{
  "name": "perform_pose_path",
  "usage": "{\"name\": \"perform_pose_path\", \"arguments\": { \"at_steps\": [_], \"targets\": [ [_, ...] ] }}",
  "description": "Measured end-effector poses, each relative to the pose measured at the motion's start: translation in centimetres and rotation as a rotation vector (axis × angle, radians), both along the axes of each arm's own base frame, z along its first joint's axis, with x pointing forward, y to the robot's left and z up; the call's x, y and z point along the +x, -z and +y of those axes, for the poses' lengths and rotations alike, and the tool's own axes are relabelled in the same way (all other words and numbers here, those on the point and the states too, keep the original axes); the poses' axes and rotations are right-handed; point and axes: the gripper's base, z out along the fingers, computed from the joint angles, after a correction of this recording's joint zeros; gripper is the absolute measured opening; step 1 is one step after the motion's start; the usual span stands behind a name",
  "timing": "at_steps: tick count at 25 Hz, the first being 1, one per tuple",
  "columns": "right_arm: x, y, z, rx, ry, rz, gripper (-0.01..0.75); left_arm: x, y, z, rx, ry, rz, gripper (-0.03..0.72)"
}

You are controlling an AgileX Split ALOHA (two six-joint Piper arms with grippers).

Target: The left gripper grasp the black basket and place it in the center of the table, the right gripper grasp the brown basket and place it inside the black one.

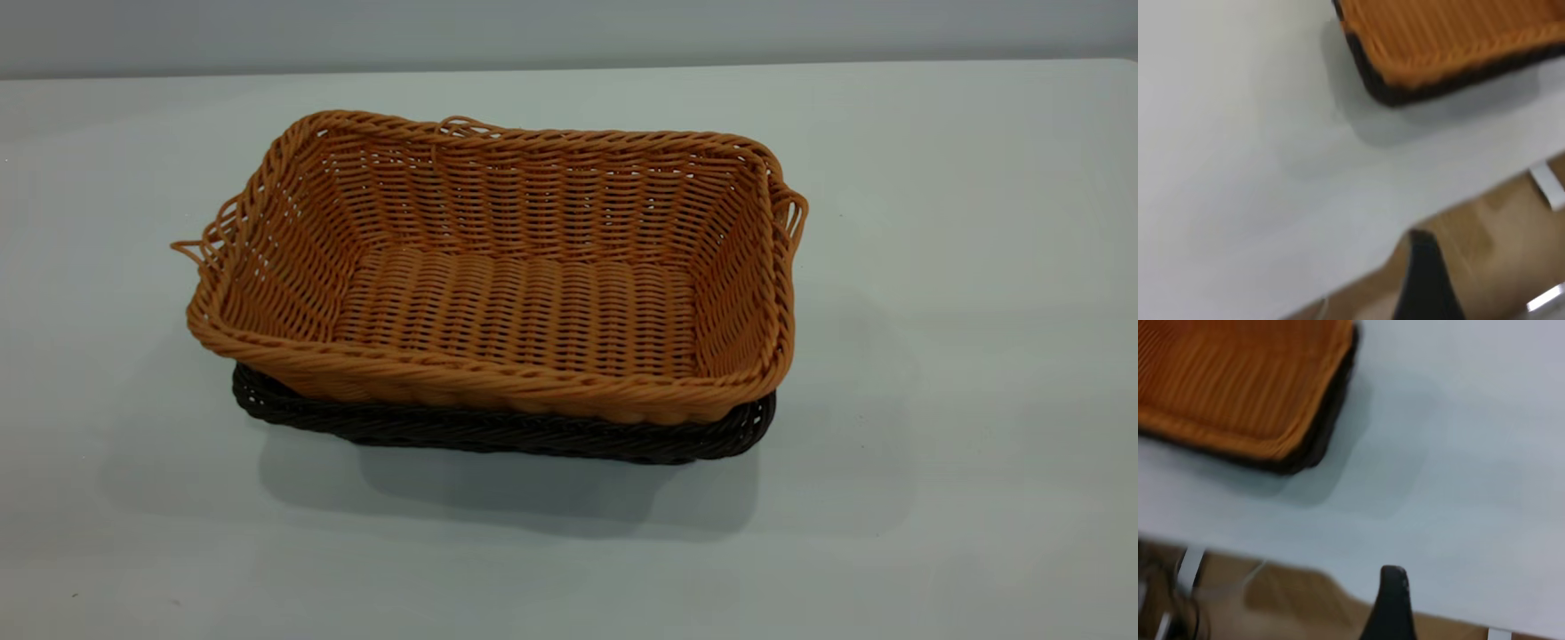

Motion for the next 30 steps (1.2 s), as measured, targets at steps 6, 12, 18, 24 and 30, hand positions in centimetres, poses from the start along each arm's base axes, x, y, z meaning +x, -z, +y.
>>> {"name": "perform_pose_path", "arguments": {
  "at_steps": [6,12,18,24,30],
  "targets": [
    [-2.3,-0.1,-0.4,0.034,0.126,-0.170,0.563,-1.1,0.1,0.1,-0.026,-0.077,-0.068,0.455],
    [-2.5,0.0,-0.4,0.033,0.124,-0.167,0.563,-0.9,0.1,-0.3,-0.029,-0.266,-0.069,0.455],
    [-2.5,0.0,-0.4,0.034,0.124,-0.165,0.563,-0.9,0.1,-0.4,-0.029,-0.289,-0.069,0.455],
    [-2.5,0.0,-0.4,0.034,0.124,-0.165,0.563,-0.9,0.1,-0.4,-0.030,-0.271,-0.069,0.455],
    [-2.5,0.0,-0.4,0.034,0.124,-0.165,0.563,-0.9,0.1,-0.4,-0.030,-0.271,-0.069,0.455]
  ]
}}
